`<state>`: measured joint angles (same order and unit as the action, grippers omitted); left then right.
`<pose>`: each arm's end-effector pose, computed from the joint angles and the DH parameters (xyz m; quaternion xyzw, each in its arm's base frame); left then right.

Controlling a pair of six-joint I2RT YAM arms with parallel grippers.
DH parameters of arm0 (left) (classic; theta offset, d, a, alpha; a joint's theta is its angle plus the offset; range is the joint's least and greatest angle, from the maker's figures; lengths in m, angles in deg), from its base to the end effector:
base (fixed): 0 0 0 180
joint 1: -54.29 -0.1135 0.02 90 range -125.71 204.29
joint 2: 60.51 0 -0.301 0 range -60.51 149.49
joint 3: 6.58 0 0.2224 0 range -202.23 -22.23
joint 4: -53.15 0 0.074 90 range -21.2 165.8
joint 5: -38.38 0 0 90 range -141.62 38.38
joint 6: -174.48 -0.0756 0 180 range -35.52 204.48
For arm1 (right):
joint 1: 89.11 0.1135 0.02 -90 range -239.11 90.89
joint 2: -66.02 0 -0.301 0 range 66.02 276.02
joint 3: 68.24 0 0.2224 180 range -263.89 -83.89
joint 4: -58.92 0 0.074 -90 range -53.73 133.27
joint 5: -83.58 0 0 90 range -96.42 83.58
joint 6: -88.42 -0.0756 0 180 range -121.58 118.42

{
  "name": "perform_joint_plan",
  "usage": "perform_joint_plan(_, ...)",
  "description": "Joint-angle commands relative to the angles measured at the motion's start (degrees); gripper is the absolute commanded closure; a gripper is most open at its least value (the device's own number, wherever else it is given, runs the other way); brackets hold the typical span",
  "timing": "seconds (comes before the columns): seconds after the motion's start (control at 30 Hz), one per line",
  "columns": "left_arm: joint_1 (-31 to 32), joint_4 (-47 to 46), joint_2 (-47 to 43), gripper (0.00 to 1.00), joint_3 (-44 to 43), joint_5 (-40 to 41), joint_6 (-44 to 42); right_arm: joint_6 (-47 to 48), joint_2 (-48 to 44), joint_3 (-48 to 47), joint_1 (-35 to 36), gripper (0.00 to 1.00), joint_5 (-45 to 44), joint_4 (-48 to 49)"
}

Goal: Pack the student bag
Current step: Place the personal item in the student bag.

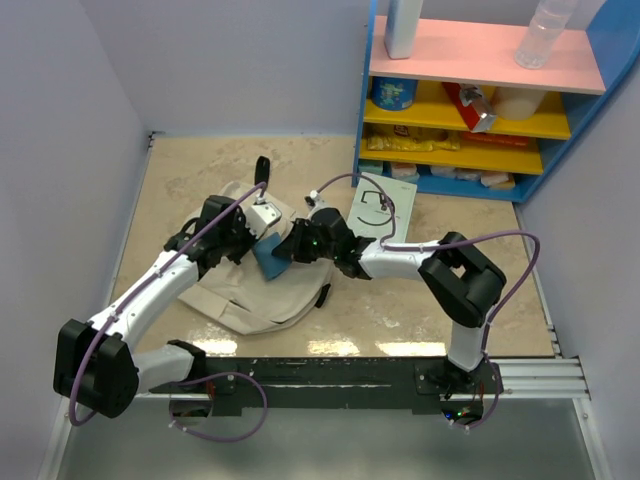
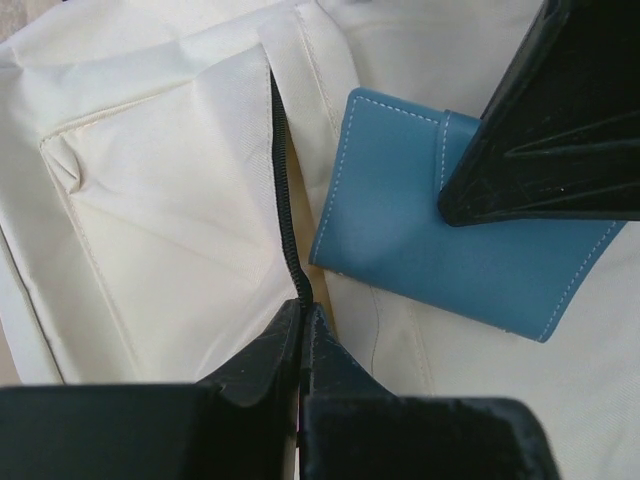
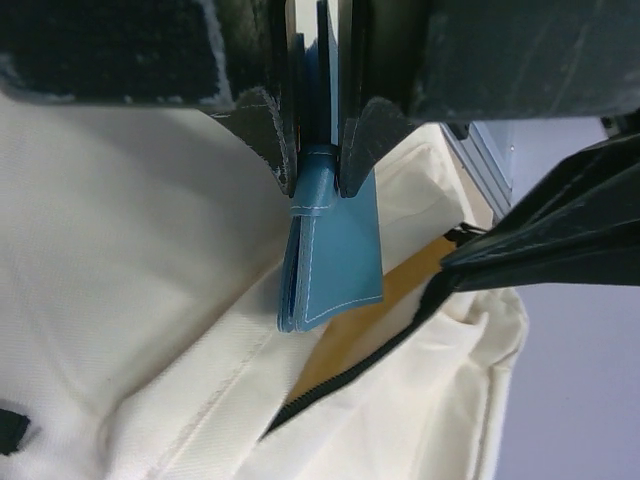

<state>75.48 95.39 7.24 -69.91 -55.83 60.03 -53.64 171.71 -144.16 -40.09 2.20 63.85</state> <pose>0.2127 -0.0884 0.2663 0.3727 0.8507 -0.0236 0.3698 0.2731 0.3316 0.2304 -0.0182 0.8410 0.4548 0.2924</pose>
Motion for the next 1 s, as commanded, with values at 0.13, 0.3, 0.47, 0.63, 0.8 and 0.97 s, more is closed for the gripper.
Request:
perform_joint_plan(0.13,0.08,-2.77,-2.27,1.00,-1.36,-4.30,0.89,-3.66,1.01,3.58,0.38,1.00,1.40,3.76)
perform_joint_plan(0.3,0.08,-0.40,-2.09,1.00,-0.84,-12.83,-1.21,-5.60,2.41,0.07,0.38,1.00,0.87,8.24)
perform_joint_plan(0.47,0.08,0.66,-2.18,1.00,0.48,-19.43,-4.73,-9.11,3.30,-2.83,0.64,1.00,-1.76,12.90)
perform_joint_plan(0.63,0.08,1.80,-1.21,1.00,0.40,-24.70,-6.49,-10.09,2.51,-2.13,1.43,1.00,-6.33,16.59)
perform_joint_plan(0.8,0.08,1.80,-0.25,1.00,-0.31,-25.59,-6.93,-12.63,1.45,1.73,1.52,1.00,-7.92,25.72)
perform_joint_plan(0.97,-0.10,1.19,-0.33,1.00,-0.66,-24.18,-7.02,-14.92,-1.10,7.52,1.44,1.00,-10.20,31.62)
